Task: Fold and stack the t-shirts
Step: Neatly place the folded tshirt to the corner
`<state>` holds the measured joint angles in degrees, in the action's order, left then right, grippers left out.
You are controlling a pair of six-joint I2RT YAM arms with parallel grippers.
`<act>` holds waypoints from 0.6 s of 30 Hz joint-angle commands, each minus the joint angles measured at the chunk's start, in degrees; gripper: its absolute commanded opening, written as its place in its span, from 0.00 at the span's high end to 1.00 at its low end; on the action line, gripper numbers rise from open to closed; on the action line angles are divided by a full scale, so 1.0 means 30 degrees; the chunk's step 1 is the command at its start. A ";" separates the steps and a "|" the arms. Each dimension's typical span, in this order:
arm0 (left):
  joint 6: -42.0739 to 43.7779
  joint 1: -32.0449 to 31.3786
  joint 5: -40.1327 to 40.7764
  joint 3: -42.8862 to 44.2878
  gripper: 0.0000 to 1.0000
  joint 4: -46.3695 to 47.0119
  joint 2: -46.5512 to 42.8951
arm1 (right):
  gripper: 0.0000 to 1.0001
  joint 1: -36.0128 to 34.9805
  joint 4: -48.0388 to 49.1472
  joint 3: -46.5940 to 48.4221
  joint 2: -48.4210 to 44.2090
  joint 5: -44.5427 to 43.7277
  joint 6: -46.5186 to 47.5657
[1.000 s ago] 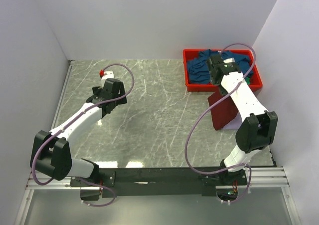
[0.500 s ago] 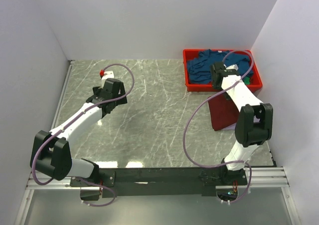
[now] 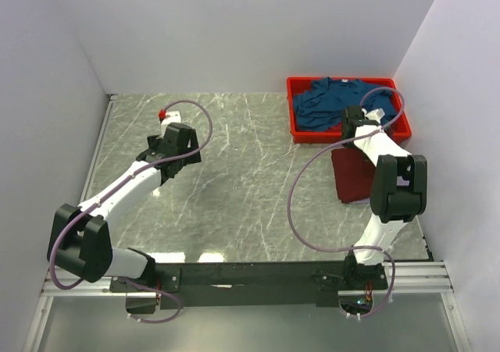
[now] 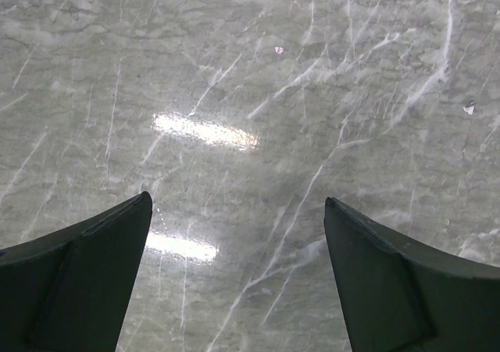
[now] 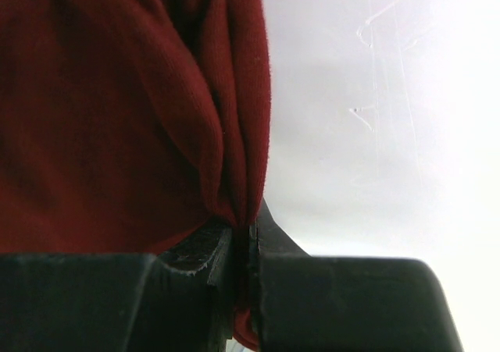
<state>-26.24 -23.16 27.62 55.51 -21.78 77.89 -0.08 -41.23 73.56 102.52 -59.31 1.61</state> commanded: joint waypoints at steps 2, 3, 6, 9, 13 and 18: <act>-0.0013 -0.0132 -0.0006 -0.0074 0.03 0.0522 0.0258 | 0.98 0.0757 0.2580 -0.0028 0.0572 -0.1792 0.0957; 0.0016 -0.0132 -0.0035 -0.0045 0.03 0.0522 0.0345 | 0.97 0.0816 0.2669 -0.0028 0.0747 -0.1822 0.1017; 0.0016 -0.0132 -0.0065 -0.0016 0.04 0.0522 0.0493 | 0.96 0.0992 0.3167 0.0148 0.1333 -0.2290 0.1310; 0.0016 -0.0132 -0.0036 0.0013 0.03 0.0551 0.0668 | 0.96 0.1371 0.3519 0.0353 0.1773 -0.2583 0.1369; 0.0016 -0.0132 0.0023 -0.0015 0.04 0.0551 0.0873 | 0.93 0.2015 0.3756 0.0849 0.2300 -0.3023 0.1400; 0.0045 -0.0132 0.0111 0.0043 0.03 0.0551 0.1020 | 0.68 0.2661 0.2965 0.1553 0.2828 -0.3609 0.0287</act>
<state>-26.22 -23.33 27.66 55.51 -21.71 80.68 6.42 -32.77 74.83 110.72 -64.69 4.82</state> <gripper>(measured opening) 0.967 0.277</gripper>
